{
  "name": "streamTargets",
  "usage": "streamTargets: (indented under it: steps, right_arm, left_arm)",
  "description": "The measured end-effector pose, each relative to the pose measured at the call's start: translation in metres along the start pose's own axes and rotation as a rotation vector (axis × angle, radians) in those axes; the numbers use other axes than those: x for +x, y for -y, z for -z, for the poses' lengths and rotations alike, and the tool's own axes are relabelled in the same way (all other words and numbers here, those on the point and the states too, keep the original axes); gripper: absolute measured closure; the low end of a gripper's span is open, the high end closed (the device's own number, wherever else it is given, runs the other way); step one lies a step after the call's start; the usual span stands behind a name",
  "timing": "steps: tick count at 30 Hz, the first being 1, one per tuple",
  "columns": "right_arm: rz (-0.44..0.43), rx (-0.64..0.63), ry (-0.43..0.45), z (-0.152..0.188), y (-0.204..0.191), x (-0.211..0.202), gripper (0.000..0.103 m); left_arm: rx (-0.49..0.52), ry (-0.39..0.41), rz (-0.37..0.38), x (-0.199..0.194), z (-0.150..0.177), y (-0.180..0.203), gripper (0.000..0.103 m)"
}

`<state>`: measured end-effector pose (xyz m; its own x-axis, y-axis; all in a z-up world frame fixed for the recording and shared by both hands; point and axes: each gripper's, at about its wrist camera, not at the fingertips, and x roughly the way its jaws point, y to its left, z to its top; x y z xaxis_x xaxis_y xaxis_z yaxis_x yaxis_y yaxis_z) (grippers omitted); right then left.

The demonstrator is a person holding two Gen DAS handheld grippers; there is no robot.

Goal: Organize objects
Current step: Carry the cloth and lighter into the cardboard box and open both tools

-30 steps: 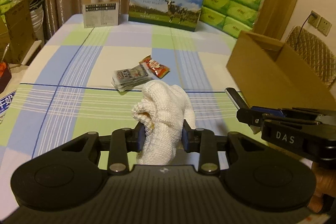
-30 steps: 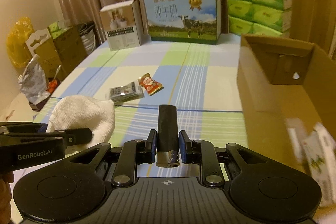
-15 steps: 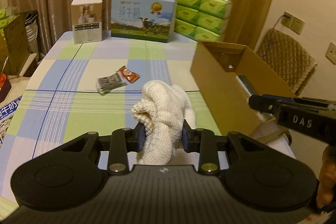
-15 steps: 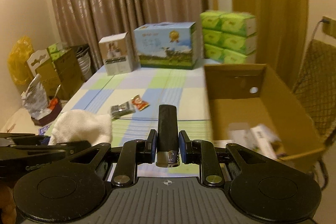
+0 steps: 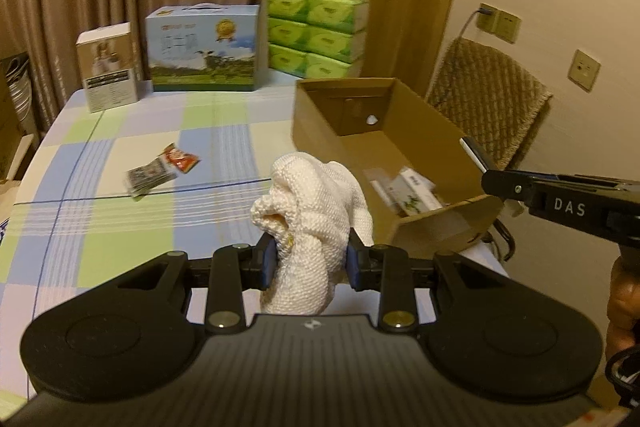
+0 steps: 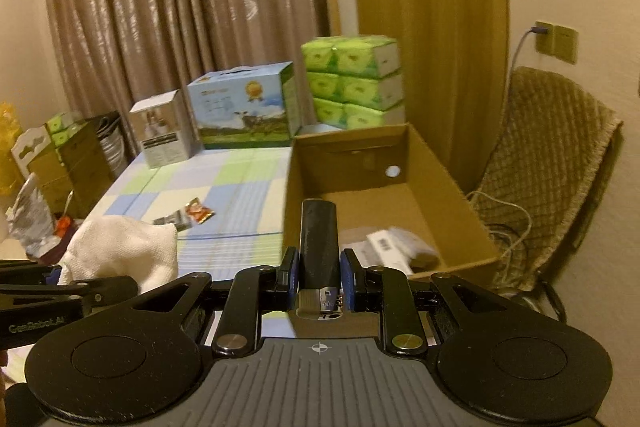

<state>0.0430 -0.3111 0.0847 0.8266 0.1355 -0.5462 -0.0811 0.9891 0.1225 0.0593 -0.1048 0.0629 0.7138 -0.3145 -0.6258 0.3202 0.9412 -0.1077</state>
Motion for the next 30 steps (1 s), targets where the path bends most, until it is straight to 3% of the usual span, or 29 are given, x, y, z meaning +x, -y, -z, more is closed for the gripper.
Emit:
streamTargets:
  steps: [13,30]
  right_arm:
    - [0.055,0.074,0.014,0.0,0.051,-0.014,0.084]
    - [0.067,0.104,0.024,-0.027,0.092,0.019,0.084]
  left_arm:
    - [0.066,-0.003,0.047,0.017,-0.014,0.039,0.075]
    - [0.109,-0.024,0.083,0.083,-0.059,0.08,0.075]
